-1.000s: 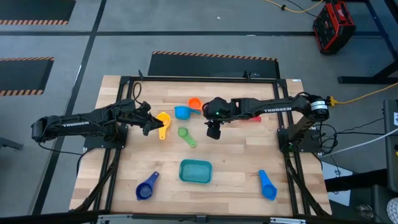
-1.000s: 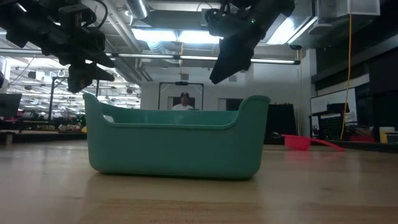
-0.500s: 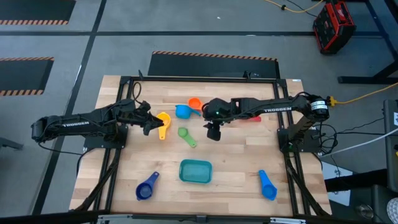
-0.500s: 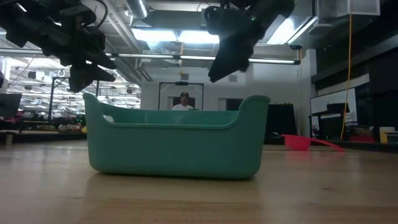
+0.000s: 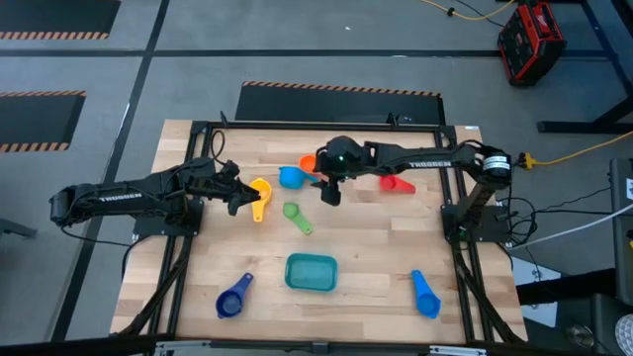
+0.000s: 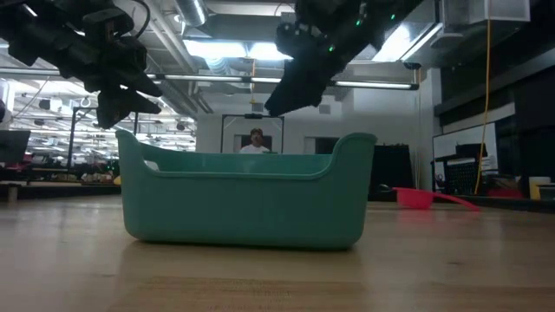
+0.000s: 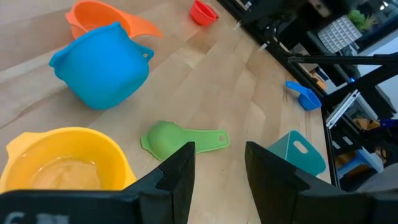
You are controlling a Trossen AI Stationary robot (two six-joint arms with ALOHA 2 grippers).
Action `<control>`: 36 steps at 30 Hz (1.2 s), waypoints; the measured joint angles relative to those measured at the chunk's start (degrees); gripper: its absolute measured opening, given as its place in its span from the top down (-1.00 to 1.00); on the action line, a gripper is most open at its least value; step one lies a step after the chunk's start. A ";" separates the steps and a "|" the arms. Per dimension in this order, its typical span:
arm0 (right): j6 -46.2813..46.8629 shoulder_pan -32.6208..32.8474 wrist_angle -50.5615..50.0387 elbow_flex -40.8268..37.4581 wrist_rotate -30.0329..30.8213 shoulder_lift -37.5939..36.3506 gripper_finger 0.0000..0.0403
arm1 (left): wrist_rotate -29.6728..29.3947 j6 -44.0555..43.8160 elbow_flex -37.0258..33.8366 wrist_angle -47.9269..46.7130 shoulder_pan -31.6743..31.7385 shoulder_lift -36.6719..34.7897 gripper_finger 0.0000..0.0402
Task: Nest measuring cups in basket
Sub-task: Adjust the light blue measuring cup
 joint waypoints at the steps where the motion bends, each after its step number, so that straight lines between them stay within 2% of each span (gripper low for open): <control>1: -0.23 -0.88 0.60 -0.02 -1.73 0.64 -0.10 | 0.02 0.00 0.00 0.13 0.00 -0.02 0.34; 6: -0.47 -4.92 7.27 -0.04 -11.48 4.15 -0.10 | 0.00 0.01 0.00 0.11 0.01 0.00 0.33; 14: -0.18 -8.70 15.29 -0.02 -16.03 9.71 -0.10 | 0.00 0.02 0.00 0.00 0.00 0.00 0.33; 22: 1.84 -10.11 19.58 -0.04 -16.31 14.05 -0.10 | -0.02 0.02 0.00 -0.01 0.00 0.00 0.33; 28: 2.11 -10.84 20.55 -0.04 -14.38 14.14 -0.11 | -0.01 0.01 0.00 -0.02 0.00 0.00 0.33; 36: 2.71 -10.91 23.08 0.00 -14.83 16.71 -0.11 | 0.00 0.00 0.00 -0.02 0.00 0.00 0.33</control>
